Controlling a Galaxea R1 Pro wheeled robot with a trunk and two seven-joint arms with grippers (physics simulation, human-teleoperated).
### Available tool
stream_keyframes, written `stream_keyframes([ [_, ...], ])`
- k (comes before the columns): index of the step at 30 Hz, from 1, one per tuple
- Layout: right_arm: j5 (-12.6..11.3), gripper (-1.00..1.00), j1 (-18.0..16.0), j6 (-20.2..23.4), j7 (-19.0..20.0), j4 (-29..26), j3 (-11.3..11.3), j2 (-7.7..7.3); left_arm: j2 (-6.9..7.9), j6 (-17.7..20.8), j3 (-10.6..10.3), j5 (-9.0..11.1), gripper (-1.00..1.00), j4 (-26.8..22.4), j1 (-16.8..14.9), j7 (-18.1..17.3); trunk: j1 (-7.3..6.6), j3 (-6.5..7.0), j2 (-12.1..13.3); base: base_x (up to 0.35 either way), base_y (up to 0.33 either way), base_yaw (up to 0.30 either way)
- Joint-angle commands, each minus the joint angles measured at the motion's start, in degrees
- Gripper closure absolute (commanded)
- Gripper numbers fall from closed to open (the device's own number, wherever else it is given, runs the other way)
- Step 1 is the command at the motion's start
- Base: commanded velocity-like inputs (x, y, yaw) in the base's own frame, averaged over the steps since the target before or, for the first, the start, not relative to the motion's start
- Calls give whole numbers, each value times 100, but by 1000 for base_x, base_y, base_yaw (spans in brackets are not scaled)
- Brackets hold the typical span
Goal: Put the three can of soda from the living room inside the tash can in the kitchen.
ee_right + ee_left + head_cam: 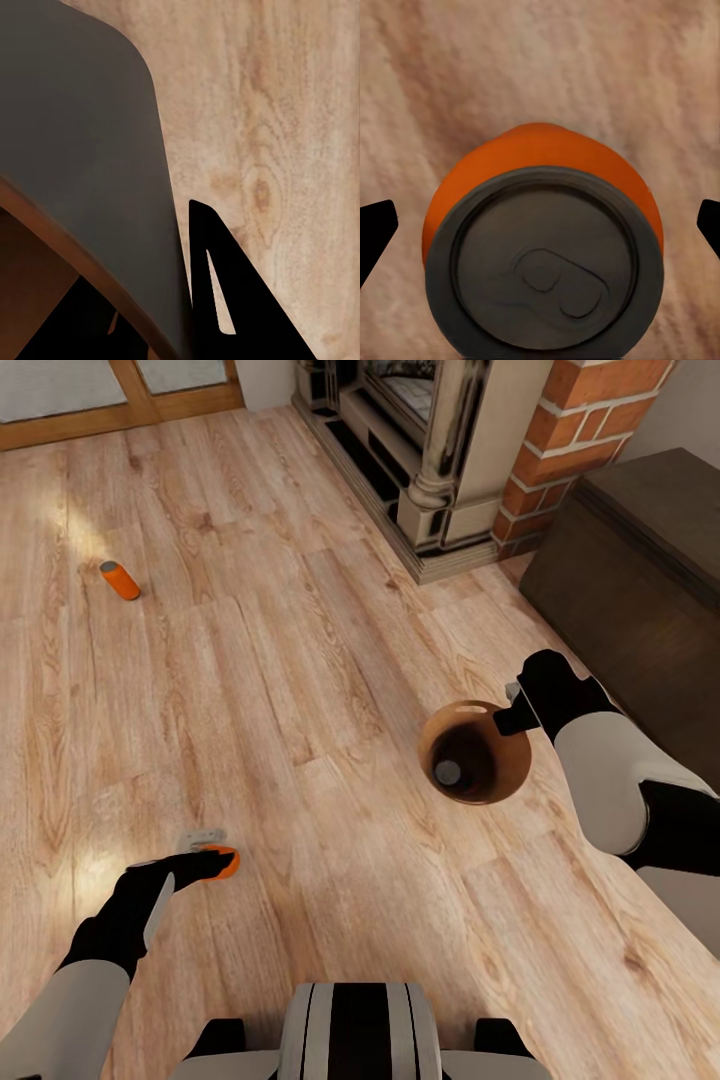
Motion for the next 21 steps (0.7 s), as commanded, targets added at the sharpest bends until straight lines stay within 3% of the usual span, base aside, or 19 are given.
stream_keyframes([
  [1, -57, 100, 12, 0, 11, -112, -48, -1, 4, 0, 3, -3, -100, 7, -7, 2, 500, -4, 0, 0, 0, 0],
  [7, -57, 100, 34, 0, 11, -116, -48, -1, 6, 54, 8, -19, -100, 12, -11, 4, 500, -17, 0, 0, 0, 0],
  [8, -57, 100, 37, 0, 11, -117, -48, -1, 6, 92, 6, -22, 100, 12, -12, 5, 500, -20, 0, 0, 0, 0],
  [15, -57, 100, 66, 0, 11, -117, -48, 6, -3, 226, 0, -26, 100, 13, -19, 5, 500, -36, 0, 0, 0, 0],
  [21, -57, 100, 68, 0, 11, -117, -45, 14, 3, 439, -13, -34, 100, 18, -29, 20, 368, 59, 241, 0, 0, 0],
])
